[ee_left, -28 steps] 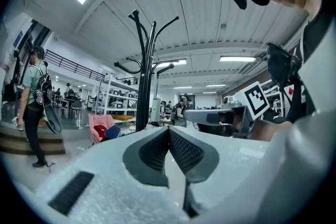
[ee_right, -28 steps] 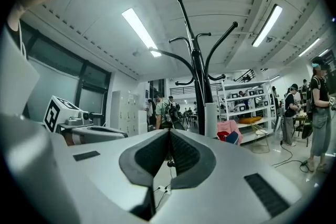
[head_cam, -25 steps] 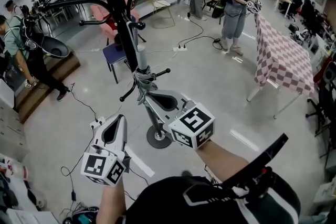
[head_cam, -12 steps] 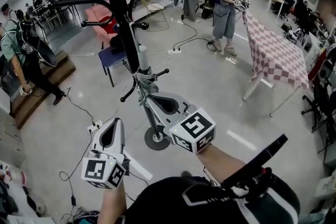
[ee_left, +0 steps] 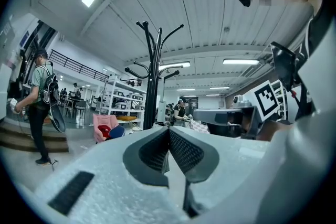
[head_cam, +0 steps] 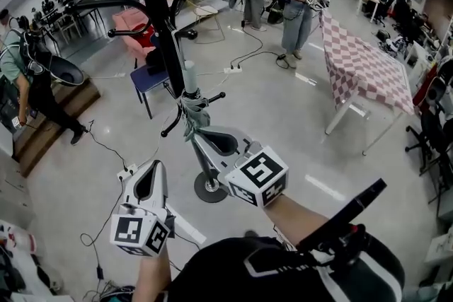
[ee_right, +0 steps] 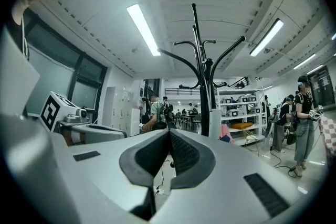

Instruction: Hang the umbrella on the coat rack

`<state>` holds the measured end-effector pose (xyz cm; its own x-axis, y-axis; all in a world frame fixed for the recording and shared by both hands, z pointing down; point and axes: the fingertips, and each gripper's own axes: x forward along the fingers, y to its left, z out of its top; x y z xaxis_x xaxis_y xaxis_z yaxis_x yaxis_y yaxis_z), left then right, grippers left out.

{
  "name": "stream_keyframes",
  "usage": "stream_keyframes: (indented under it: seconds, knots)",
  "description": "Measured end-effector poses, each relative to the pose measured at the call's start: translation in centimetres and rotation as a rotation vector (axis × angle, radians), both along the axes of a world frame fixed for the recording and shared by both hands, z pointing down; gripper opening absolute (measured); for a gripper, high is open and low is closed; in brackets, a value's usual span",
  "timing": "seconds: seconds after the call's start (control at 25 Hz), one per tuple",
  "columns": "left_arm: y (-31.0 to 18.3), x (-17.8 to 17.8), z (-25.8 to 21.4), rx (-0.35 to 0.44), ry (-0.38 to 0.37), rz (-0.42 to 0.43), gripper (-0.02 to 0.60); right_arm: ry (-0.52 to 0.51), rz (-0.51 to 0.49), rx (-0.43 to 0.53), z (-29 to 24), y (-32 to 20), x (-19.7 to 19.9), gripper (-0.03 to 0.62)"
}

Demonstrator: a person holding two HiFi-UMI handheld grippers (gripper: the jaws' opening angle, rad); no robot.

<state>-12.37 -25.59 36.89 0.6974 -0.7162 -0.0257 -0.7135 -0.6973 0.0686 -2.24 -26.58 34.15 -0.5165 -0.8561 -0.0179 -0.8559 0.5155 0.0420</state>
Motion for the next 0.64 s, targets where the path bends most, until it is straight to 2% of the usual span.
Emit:
stream_keyframes:
  seconds: [0.64]
  knots:
    - [0.23, 0.78, 0.06, -0.006, -0.002, 0.011, 0.011, 0.006, 0.015, 0.007, -0.22, 0.18, 0.56, 0.008]
